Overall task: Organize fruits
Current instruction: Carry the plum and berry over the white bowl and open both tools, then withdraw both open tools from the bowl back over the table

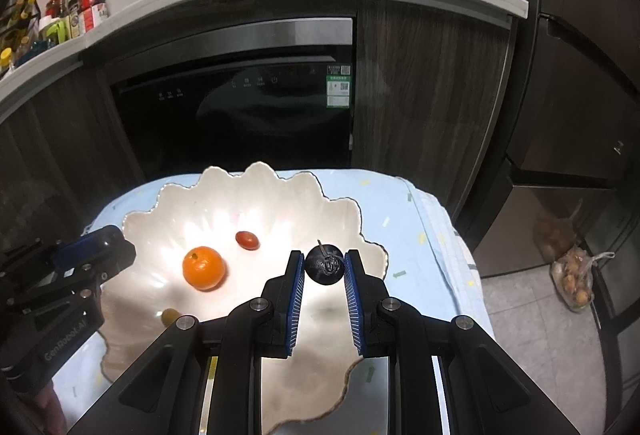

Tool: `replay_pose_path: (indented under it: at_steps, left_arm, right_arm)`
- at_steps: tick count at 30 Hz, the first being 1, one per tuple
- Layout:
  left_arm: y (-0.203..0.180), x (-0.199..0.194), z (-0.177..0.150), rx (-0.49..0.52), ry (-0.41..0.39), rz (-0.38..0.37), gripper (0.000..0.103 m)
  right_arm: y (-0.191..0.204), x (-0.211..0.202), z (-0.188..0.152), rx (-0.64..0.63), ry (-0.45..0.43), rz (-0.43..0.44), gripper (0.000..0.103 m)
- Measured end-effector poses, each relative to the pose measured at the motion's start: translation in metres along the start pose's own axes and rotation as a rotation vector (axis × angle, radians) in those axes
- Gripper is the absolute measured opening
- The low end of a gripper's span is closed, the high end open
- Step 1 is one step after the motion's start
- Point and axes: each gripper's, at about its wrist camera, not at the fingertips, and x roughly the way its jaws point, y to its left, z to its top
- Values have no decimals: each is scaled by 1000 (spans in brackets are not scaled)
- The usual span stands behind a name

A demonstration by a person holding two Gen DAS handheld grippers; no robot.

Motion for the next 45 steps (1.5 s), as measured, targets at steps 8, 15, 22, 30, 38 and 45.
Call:
replay_pose_path:
  at_steps: [8,15,22,30,38,45]
  left_arm:
    - [3,15,1,-3,34,2,29]
    - [4,10,1,-16,23,19,59]
    - [2,-2,2,-8,3,38,76]
    - [2,-23,3,-17,-16,43,84]
    - [-4,-53,0,-14,-61,44,87]
    - [-10,-73,-4,-17,-75,30,87]
  right_arm:
    - [3,14,2,1,27,23,22]
    - [6,14,4,-13,39,27,25]
    - [4,3,6,2,19,23,53]
    - [5,-20,8,-2,-17,-10,70]
    - [4,-51,7,-4,-56,-20,70]
    - [3,-78,2,-12,-84,-34,70]
